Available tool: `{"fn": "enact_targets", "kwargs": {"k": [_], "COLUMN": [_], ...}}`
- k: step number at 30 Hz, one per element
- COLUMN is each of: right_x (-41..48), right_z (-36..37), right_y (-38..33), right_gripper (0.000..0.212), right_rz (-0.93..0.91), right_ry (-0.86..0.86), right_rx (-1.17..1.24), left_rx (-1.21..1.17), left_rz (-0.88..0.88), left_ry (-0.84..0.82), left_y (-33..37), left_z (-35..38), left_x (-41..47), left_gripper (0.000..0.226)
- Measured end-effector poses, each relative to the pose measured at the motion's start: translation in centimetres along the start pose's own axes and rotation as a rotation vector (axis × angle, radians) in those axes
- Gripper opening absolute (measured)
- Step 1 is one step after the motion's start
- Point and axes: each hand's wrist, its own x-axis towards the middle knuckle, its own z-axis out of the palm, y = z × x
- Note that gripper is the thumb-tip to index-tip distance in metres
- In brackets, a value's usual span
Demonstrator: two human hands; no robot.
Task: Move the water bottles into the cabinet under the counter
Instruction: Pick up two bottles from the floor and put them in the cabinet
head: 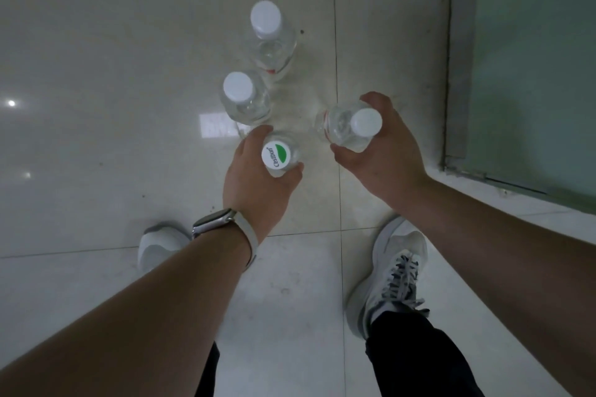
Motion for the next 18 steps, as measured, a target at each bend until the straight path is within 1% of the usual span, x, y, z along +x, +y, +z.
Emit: {"fn": "enact_targets", "kwargs": {"k": [6,9,12,15,18], "right_x": [-2.1,-3.4,-4.7,-6.0,-7.8], "right_z": [-3.6,-6.6,-10.0,-13.7,-17.9], "right_y": [-3.3,-6.2,-9.7,-13.8,-18.8], "right_gripper": [0.079,0.08,0.079,0.078,0.077], "right_rz": [0.022,0.033,0.027,0.029,0.015], "right_ry": [-0.033,-0.037,-0.044,-0.054,-0.052], "right_rx": [-0.001,0.014,0.034,0.05,0.071], "left_rx": [-0.004,0.003,-0.007,-0.054,-0.101], "left_rz": [0.0,0.006,0.039,0.061,0.062], "left_ry": [-0.035,-0.036,-0.046,-0.008,0.072], "left_y": [2.6,5.0,7.8,10.7,14.1], "left_z": [-3.2,-6.0,-9.5,-13.8,-19.1], "left_x": [-3.0,-4.7,-6.5,-8.8,-12.0], "left_gripper": [0.062,0.064,0.059,0.057,0.057]}}
